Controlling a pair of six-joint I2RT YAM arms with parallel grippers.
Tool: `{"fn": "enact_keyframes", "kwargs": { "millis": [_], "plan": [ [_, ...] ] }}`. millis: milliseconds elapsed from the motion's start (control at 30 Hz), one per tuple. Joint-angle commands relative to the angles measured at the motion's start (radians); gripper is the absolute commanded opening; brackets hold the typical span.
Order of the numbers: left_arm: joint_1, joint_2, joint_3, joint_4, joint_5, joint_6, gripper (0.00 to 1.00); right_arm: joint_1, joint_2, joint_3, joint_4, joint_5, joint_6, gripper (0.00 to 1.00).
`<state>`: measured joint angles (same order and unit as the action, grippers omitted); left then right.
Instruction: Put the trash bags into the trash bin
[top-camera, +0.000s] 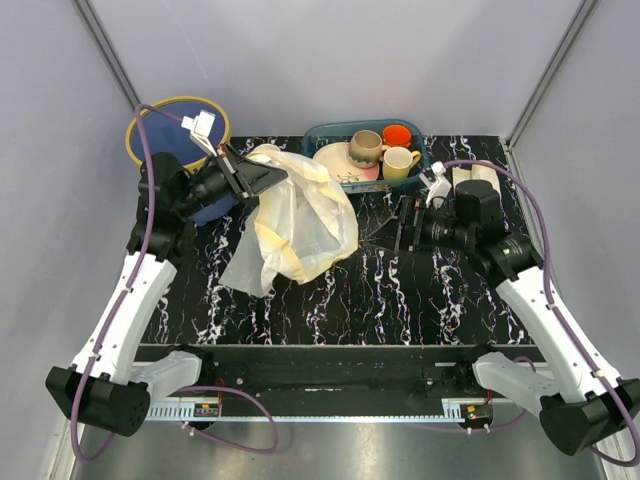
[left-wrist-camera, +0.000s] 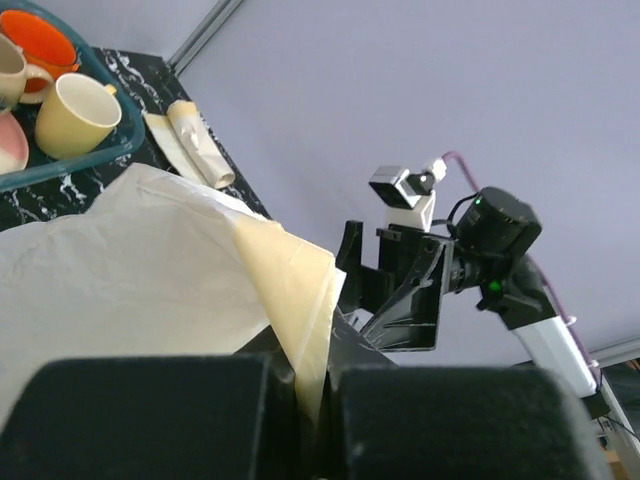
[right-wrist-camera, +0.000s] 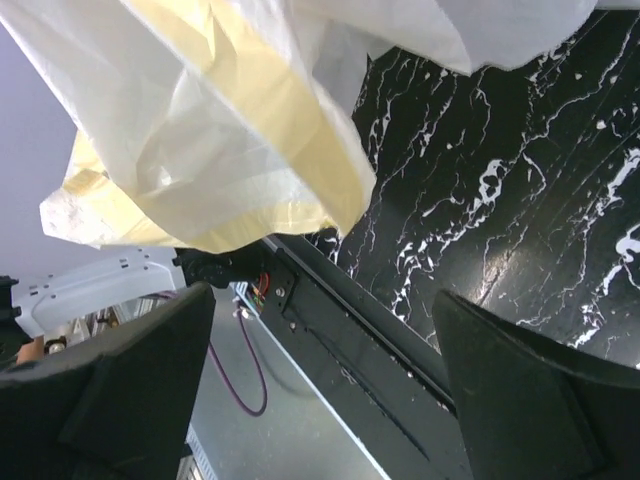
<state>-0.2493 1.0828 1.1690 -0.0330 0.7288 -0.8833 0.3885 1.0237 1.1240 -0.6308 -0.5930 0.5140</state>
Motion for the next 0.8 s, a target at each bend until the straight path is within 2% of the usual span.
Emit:
{"fn": "enact_keyframes", "kwargs": {
  "millis": [0, 133, 167, 267, 367, 467, 600, 700, 733, 767],
  "plan": [
    [0.018, 0.014, -0.005, 0.180, -0.022, -0.098, 0.00, -0.005, -0.048, -0.134, 0.308, -0.053, 0.203, 1.00],
    [0.027, 0.025, -0.026, 0.266, -0.028, -0.166, 0.00, 0.038, 0.024, -0.226, 0.432, 0.004, 0.279, 1.00],
    [0.027, 0.025, -0.032, 0.292, -0.028, -0.180, 0.00, 0.039, 0.039, -0.248, 0.559, 0.004, 0.305, 1.00],
    [0.030, 0.029, -0.051, 0.338, -0.016, -0.229, 0.00, 0.090, 0.116, -0.268, 0.766, 0.030, 0.360, 1.00],
    [0.035, 0.031, -0.080, 0.401, -0.011, -0.275, 0.00, 0.170, 0.194, -0.273, 0.871, 0.102, 0.392, 1.00],
    [0.036, 0.039, -0.089, 0.452, 0.001, -0.307, 0.00, 0.178, 0.306, -0.306, 1.024, 0.119, 0.464, 1.00],
    [0.042, 0.035, -0.089, 0.456, 0.004, -0.327, 0.00, 0.187, 0.378, -0.310, 1.126, 0.145, 0.494, 1.00],
    [0.053, 0.034, -0.089, 0.485, 0.020, -0.359, 0.00, 0.197, 0.409, -0.294, 1.074, 0.173, 0.511, 1.00],
    [0.054, 0.032, -0.085, 0.493, 0.027, -0.364, 0.00, 0.199, 0.415, -0.328, 1.108, 0.203, 0.521, 1.00],
    [0.056, 0.029, -0.077, 0.487, 0.034, -0.364, 0.00, 0.196, 0.415, -0.329, 1.156, 0.211, 0.520, 0.93]
  ]
}}
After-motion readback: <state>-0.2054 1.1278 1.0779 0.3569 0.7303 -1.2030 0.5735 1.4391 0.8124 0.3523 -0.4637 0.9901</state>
